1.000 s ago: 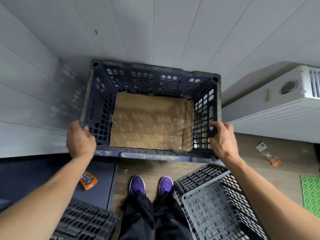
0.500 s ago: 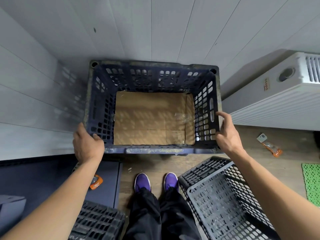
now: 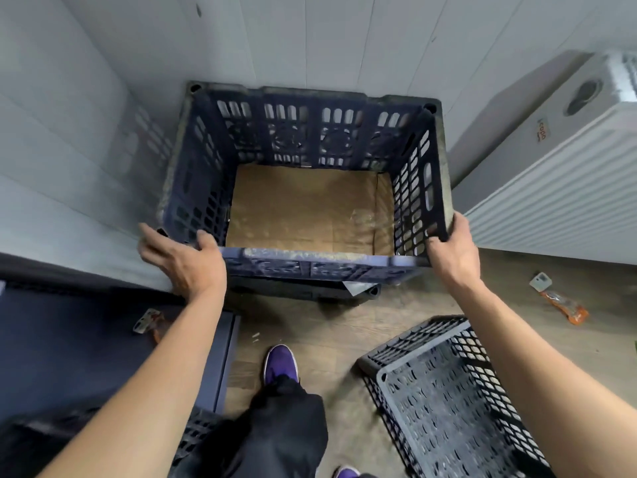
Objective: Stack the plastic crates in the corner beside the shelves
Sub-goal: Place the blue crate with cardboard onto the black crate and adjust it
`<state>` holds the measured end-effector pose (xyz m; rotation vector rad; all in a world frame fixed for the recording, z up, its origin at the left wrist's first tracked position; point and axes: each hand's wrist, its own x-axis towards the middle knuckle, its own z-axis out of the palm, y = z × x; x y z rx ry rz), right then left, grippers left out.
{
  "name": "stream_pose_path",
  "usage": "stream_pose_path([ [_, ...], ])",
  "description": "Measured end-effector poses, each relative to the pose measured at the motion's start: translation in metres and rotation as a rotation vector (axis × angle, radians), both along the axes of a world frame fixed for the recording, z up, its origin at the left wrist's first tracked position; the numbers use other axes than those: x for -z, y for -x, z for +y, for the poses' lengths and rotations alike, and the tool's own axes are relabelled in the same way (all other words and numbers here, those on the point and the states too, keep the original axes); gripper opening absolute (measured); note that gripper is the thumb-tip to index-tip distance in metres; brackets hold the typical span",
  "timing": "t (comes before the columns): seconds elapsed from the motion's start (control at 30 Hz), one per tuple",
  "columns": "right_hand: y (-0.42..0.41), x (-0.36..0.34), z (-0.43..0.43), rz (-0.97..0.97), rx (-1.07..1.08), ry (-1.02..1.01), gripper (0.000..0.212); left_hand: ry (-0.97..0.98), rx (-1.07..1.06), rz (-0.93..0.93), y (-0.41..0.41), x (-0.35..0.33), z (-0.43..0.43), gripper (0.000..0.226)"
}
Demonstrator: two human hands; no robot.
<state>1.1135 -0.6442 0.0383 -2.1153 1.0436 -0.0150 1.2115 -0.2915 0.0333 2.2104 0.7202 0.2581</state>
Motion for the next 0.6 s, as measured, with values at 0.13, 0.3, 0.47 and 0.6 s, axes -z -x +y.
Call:
stream_pose_path([
  [0.13,0.006,0.0,0.0,-0.031,-0.014,-0.039,0.053,0.056,0.041,0.091,0.028,-0.007,-0.027,0.085],
  [0.3,0.012,-0.001,0.004,-0.081,-0.021,-0.035,0.046,0.05,0.216,0.097,0.071,-0.006,-0.074,0.053],
  [0.47,0.017,0.009,0.01,-0.172,0.014,0.09,0.046,0.086,0.223,-0.01,0.081,0.008,-0.104,0.036],
  [0.6,0.012,0.019,0.017,-0.268,0.117,0.198,0.041,0.096,0.191,-0.138,0.079,0.028,-0.118,0.042],
])
